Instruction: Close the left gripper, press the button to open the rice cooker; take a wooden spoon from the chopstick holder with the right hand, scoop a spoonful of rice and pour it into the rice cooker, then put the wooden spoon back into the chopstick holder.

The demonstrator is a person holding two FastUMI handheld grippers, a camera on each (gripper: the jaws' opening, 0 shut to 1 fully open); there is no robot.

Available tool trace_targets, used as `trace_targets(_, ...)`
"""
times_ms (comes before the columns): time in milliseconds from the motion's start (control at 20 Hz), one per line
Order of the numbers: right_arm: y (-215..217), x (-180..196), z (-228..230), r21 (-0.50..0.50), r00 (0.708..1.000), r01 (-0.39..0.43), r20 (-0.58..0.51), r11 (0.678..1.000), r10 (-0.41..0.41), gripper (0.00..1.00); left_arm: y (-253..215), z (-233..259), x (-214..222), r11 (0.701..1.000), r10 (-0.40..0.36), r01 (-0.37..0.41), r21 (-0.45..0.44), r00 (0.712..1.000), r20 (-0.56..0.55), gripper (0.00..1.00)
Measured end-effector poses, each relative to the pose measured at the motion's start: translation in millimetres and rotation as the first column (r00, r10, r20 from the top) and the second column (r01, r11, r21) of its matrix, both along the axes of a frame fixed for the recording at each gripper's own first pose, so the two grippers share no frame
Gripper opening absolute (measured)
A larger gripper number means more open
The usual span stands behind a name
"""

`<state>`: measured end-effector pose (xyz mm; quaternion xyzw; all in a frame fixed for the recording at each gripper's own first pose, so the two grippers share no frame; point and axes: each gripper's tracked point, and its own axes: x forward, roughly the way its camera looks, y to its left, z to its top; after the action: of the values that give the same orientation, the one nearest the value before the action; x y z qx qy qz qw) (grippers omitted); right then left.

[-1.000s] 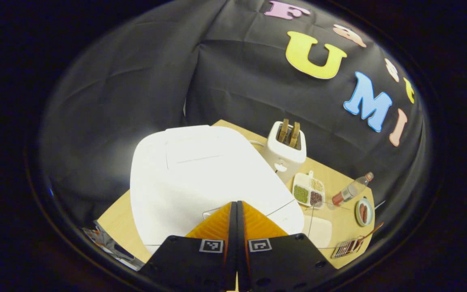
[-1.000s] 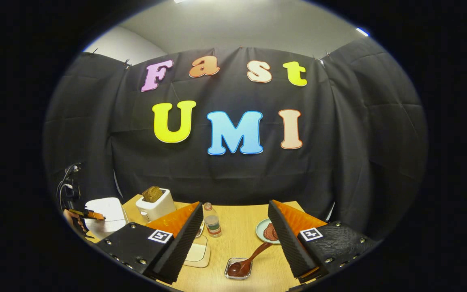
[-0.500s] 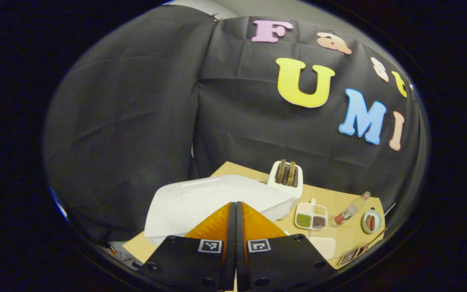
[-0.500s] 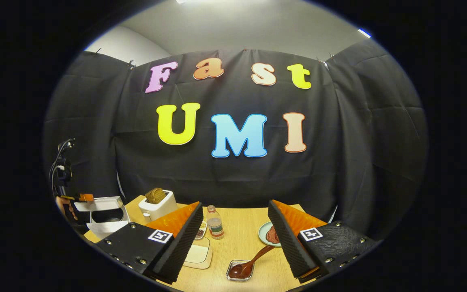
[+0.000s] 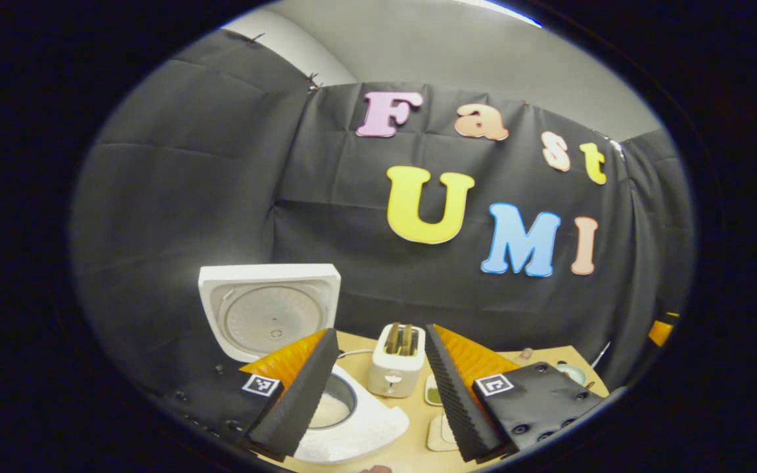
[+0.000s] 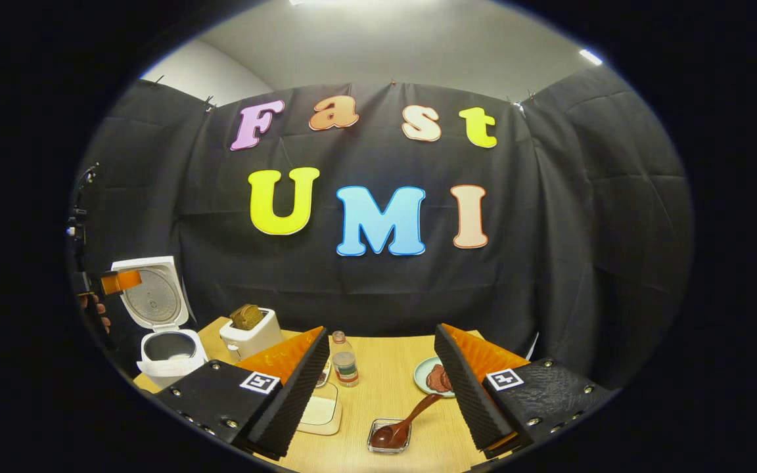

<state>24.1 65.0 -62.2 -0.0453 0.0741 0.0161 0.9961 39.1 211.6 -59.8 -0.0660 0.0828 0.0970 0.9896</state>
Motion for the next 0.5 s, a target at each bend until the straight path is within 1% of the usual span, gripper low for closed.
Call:
trace_targets(100, -4, -2, -3, 0.004, 1.0, 0.024, 0.002, 1.0, -0.024, 0.98, -23, 8, -3, 0.998, -0.056, 0.056, 0.015, 0.998, 0.042, 0.91)
trace_targets(150, -8, -5, -6, 0.004, 0.999, 0.034, 0.003, 0.999, -0.034, 0.98, -36, 8, -6, 0.997, -0.083, 0.083, 0.009, 0.995, 0.048, 0.92)
trace_targets(300, -25, -6, -14, 0.006, 0.998, 0.068, -0.001, 0.998, -0.068, 0.98, -73, 10, -9, 0.989, -0.144, 0.146, -0.013, 0.988, 0.061, 0.92)
trace_targets(400, -39, -3, -22, 0.015, 0.996, 0.083, -0.013, 0.996, -0.083, 0.98, -95, 11, -12, 0.985, -0.171, 0.173, -0.018, 0.982, 0.075, 0.94)
trace_targets(500, -56, 0, -27, 0.029, 0.995, 0.099, -0.014, 0.995, -0.099, 0.98, -113, 14, -13, 0.982, -0.187, 0.187, 0.001, 0.979, 0.081, 0.93)
